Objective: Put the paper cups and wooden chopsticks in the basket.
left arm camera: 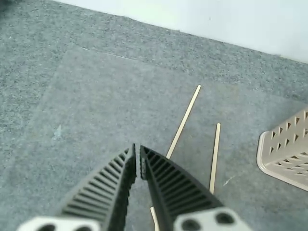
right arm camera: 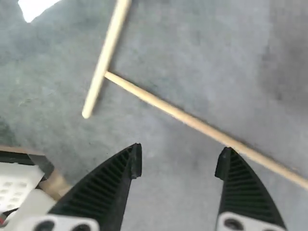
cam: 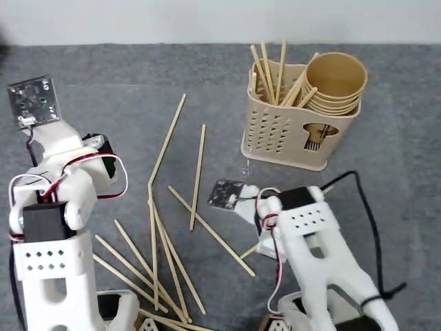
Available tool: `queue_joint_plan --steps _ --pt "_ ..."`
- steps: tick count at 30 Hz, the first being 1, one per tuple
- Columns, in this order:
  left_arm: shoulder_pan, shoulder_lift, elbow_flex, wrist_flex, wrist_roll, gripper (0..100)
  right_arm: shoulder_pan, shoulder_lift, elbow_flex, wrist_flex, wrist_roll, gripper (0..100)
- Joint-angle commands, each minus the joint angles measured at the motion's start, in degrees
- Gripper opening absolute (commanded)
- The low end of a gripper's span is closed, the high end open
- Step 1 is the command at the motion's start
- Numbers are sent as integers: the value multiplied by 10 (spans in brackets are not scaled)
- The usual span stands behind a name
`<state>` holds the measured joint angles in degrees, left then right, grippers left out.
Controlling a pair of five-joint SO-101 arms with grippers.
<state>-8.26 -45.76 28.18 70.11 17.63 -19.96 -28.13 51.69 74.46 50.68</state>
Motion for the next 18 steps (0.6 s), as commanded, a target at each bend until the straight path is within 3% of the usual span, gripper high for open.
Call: queue_joint_plan --steps 1,13,18 --pt "-3 -12 -1 0 -6 13 -27 31 -23 -37 15 263" --pt "-3 -12 -1 11 -6 13 -48 201 -23 -142 42 251" --pt "-3 -12 -1 11 -6 13 -50 250 -23 -202 38 52"
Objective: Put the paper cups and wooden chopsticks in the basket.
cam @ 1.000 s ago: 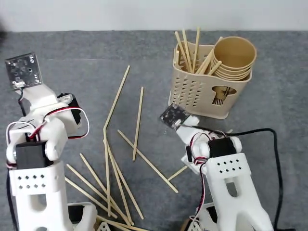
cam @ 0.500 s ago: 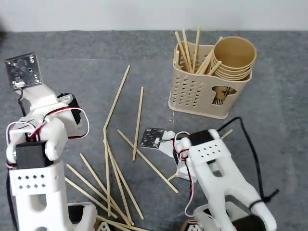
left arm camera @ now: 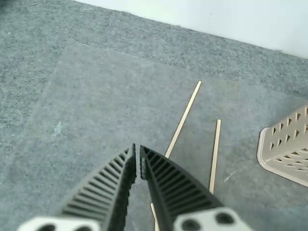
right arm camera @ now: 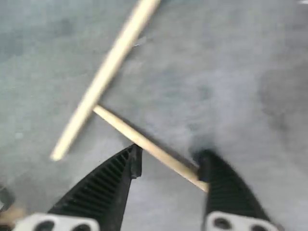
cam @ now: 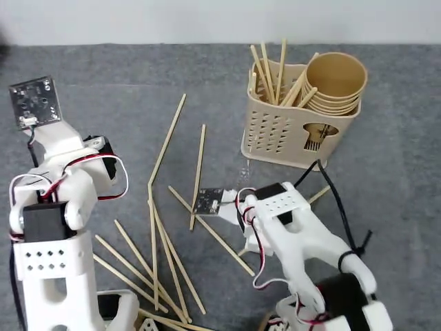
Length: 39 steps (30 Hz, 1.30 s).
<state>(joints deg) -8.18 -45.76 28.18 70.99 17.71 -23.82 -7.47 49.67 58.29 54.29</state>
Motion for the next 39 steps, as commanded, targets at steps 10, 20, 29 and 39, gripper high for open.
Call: queue_joint_plan --steps 10,20,29,39 --pt "-4 -12 -1 2 -7 13 -7 36 -52 -23 -65 8" --pt "-4 -12 -1 2 -5 13 -10 -89 -320 244 -146 8" --pt "-4 -12 -1 2 -5 13 -8 -100 -622 348 -299 8" --pt "-4 -12 0 2 -4 13 -6 -99 -795 165 -437 8"
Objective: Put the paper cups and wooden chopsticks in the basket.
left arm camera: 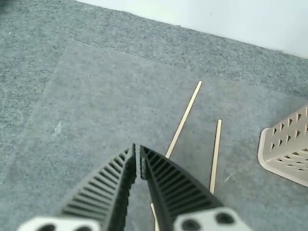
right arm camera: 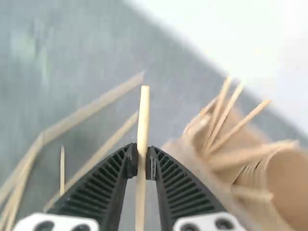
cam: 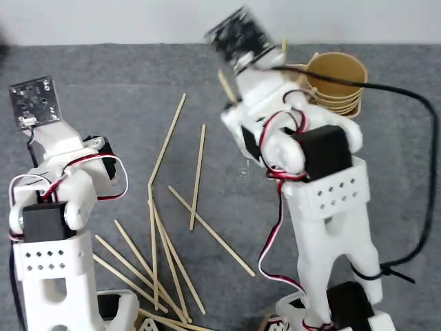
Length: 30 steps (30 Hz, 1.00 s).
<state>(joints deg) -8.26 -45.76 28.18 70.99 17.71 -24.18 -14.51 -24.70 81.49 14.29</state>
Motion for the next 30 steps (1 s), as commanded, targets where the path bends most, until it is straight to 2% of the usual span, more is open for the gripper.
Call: queue_joint_plan --steps 1,9,15,23,28,30 --pt "-3 -12 0 2 -4 13 -2 -29 -57 -95 -46 8" --pt "-3 -12 22 -3 -4 13 44 -26 -61 -276 -55 8" --pt "-2 -12 28 -3 -4 13 104 25 -61 -362 -53 8" --pt "-3 -12 29 0 -5 13 138 124 -61 -330 -105 16" --pt "-3 -12 29 2 -6 13 142 124 -74 -262 -110 183" --pt "-3 -12 29 2 -6 13 140 113 -87 -225 -110 206"
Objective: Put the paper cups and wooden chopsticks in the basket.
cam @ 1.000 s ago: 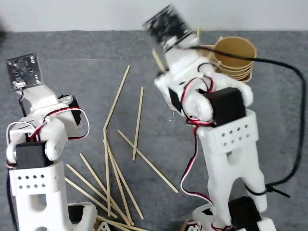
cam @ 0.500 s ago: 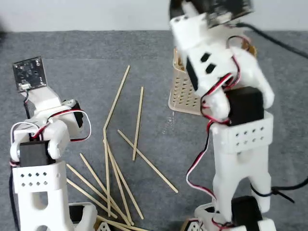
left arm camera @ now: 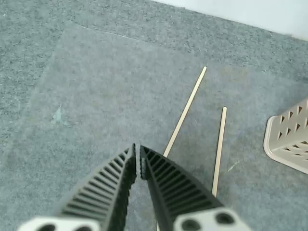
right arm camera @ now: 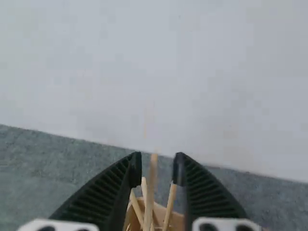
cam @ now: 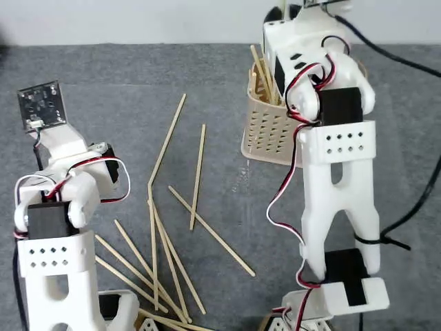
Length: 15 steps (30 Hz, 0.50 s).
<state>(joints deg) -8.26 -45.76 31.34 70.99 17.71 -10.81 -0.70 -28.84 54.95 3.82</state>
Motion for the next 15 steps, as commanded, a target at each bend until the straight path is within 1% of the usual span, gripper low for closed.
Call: queue_joint_plan --steps 1,4,7,9,11,12,15 --pt "-3 -12 -3 2 -6 13 7 -31 -53 60 -5 197" --pt "-4 -12 -3 4 -6 13 -4 -51 -58 150 -4 155" --pt "-4 -12 -3 22 -6 13 -31 -60 -57 277 -2 134" --pt "-4 -12 -3 30 -6 13 -63 -55 -57 369 -2 133" --pt "-26 -12 -3 34 -5 13 -101 -40 -57 452 -4 133" --pt "-40 -12 -3 33 -5 13 -121 -30 -56 480 -5 133" --pt "-91 -12 -4 33 -5 13 -162 -15 -6 478 -28 133"
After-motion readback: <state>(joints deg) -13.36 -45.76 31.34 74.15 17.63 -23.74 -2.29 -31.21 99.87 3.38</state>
